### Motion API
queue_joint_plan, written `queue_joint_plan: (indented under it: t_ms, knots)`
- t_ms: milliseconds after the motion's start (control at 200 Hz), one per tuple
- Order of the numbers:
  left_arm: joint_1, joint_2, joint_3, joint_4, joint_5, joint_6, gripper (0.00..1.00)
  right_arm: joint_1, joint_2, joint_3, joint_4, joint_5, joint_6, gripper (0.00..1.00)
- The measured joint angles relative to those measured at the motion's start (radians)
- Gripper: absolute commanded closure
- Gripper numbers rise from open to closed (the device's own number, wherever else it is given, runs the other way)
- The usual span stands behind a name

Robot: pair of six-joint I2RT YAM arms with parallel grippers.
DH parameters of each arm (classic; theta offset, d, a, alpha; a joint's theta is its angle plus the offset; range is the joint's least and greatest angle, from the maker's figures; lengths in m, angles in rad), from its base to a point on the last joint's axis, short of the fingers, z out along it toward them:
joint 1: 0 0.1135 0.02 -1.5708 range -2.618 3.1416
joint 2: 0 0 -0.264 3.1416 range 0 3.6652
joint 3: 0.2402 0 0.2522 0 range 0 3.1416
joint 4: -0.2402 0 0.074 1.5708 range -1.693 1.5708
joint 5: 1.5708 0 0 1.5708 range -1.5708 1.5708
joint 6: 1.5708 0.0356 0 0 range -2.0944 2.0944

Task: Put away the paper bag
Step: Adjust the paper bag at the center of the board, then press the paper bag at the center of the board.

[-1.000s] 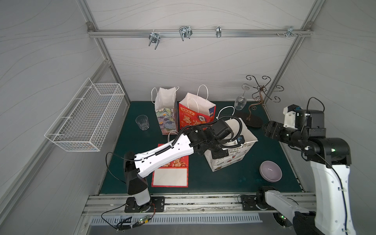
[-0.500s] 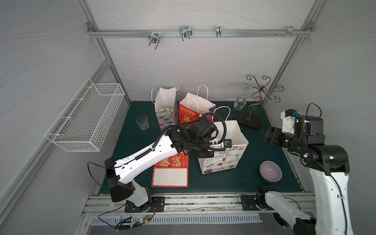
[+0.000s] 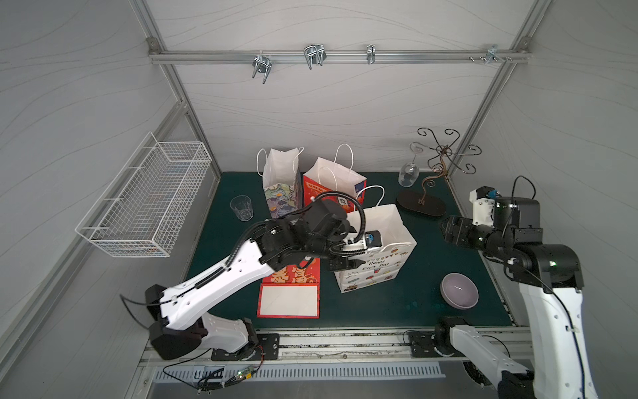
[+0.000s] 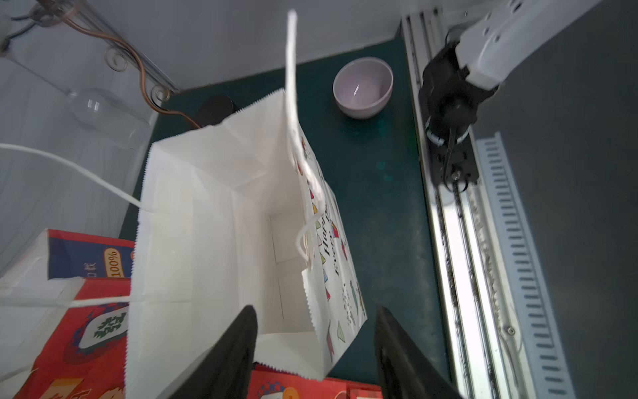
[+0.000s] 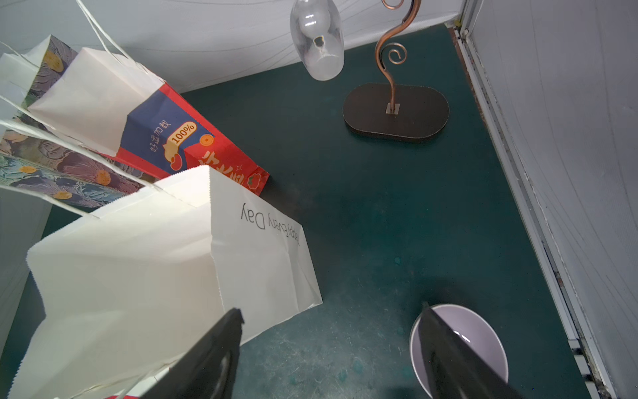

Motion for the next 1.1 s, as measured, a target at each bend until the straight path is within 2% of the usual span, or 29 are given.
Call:
queue_joint_plan:
  t_ms: [80, 235, 345, 400, 480, 575, 730, 910, 1096]
  knots:
    - [0.013, -0.153, -0.123, 0.136, -0.002, -0.117, 0.37, 0.0, -0.006, -0.013, 0.019, 0.0, -0.023, 0.19]
    - [0.048, -0.399, -0.408, 0.314, -0.129, -0.351, 0.36, 0.01, -0.027, -0.074, 0.057, 0.009, -0.111, 0.16]
    - [0.066, -0.489, -0.595, 0.362, -0.19, -0.482, 0.34, 0.03, -0.076, -0.173, 0.099, -0.009, -0.236, 0.14]
    - [0.07, -0.518, -0.675, 0.372, -0.206, -0.528, 0.34, 0.035, -0.113, -0.229, 0.11, -0.043, -0.311, 0.09]
    - [0.071, -0.541, -0.78, 0.394, -0.212, -0.586, 0.32, 0.046, -0.171, -0.312, 0.114, -0.088, -0.413, 0.09]
    - [0.071, -0.564, -0.881, 0.447, -0.214, -0.623, 0.3, 0.056, -0.224, -0.378, 0.095, -0.13, -0.517, 0.09]
    - [0.076, -0.578, -0.99, 0.574, -0.208, -0.658, 0.28, 0.062, -0.23, -0.389, 0.08, -0.194, -0.635, 0.09]
    - [0.078, -0.517, -1.011, 0.725, -0.167, -0.659, 0.26, 0.076, -0.203, -0.411, 0.061, -0.317, -0.775, 0.08]
    - [0.081, -0.457, -1.045, 0.904, -0.142, -0.611, 0.26, 0.072, -0.196, -0.533, 0.191, -0.465, -0.85, 0.11]
